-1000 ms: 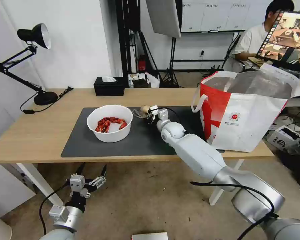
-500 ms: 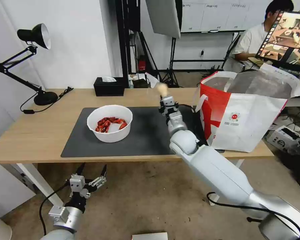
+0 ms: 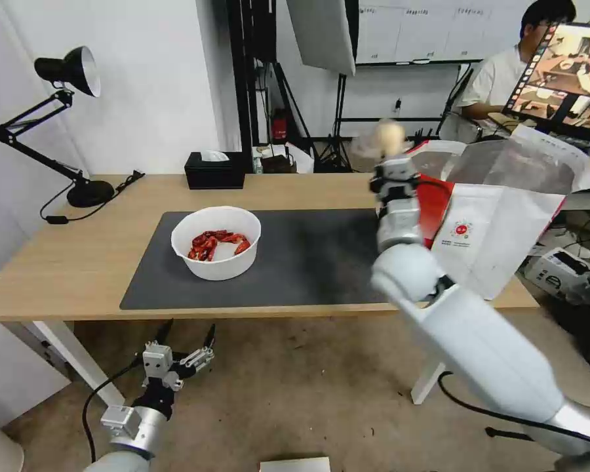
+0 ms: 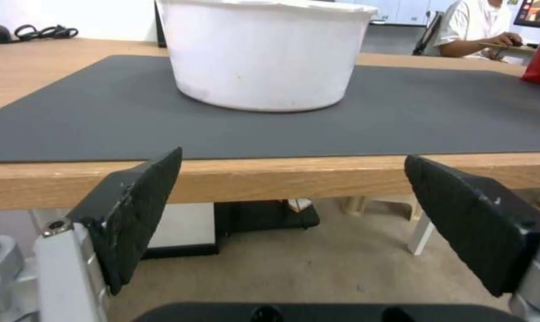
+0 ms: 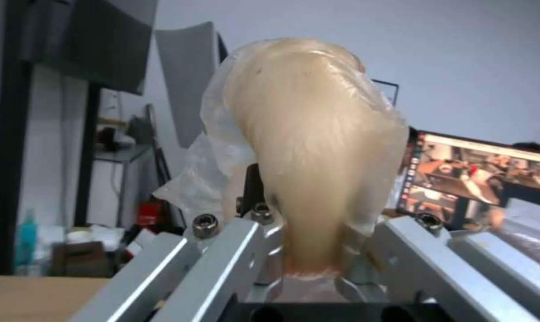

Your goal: Pick up the trash from the table and place it into the takeout bag.

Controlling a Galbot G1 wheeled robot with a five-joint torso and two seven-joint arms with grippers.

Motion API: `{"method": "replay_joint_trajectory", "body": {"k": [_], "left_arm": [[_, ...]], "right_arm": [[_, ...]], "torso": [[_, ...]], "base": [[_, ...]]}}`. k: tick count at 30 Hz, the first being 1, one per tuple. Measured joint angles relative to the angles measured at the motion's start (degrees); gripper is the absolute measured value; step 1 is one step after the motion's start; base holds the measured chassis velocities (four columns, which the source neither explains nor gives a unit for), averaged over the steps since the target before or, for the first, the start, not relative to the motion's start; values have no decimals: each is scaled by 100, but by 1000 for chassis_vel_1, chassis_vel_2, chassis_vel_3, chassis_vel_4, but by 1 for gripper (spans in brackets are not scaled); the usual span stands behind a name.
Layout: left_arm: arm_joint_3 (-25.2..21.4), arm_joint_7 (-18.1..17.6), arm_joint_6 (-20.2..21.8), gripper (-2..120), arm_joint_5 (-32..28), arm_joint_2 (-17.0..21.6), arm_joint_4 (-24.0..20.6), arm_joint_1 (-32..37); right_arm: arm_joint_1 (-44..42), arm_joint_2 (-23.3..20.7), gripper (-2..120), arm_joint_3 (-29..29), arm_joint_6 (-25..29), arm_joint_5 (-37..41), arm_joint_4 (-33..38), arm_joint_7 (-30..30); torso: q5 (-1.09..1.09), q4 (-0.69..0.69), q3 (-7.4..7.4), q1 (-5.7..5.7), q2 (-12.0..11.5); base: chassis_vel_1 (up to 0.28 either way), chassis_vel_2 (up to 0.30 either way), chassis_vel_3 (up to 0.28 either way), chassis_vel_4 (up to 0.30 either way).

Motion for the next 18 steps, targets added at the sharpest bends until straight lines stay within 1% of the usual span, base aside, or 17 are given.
{"method": "replay_joint_trajectory", "body": {"k": [1,3,4,7,11,18], "left_arm": [[0,0,0,100,0,0,0,0],[6,0,0,100,10,-7,-9,1],[6,0,0,100,10,-7,-9,1],[10,-5,0,100,13,-8,-21,-2],[27,-5,0,100,16,3,-30,-3],[92,-5,3,100,28,2,-66,-20]], "right_arm": [[0,0,7,0,0,0,0,0],[39,-203,7,147,-19,198,-38,-13],[39,-203,7,147,-19,198,-38,-13],[55,-455,7,264,-31,339,-52,-69],[31,-584,7,332,-64,432,-26,-88],[-155,-682,7,457,-53,545,-9,-91]], "torso": [[0,0,0,0,0],[0,0,0,0,0],[0,0,0,0,0],[0,0,0,0,0],[-1,0,0,0,0],[-1,0,0,0,0]], "base": [[0,0,0,0],[0,0,0,0],[0,0,0,0],[0,0,0,0],[0,0,0,0],[0,0,0,0]]}}
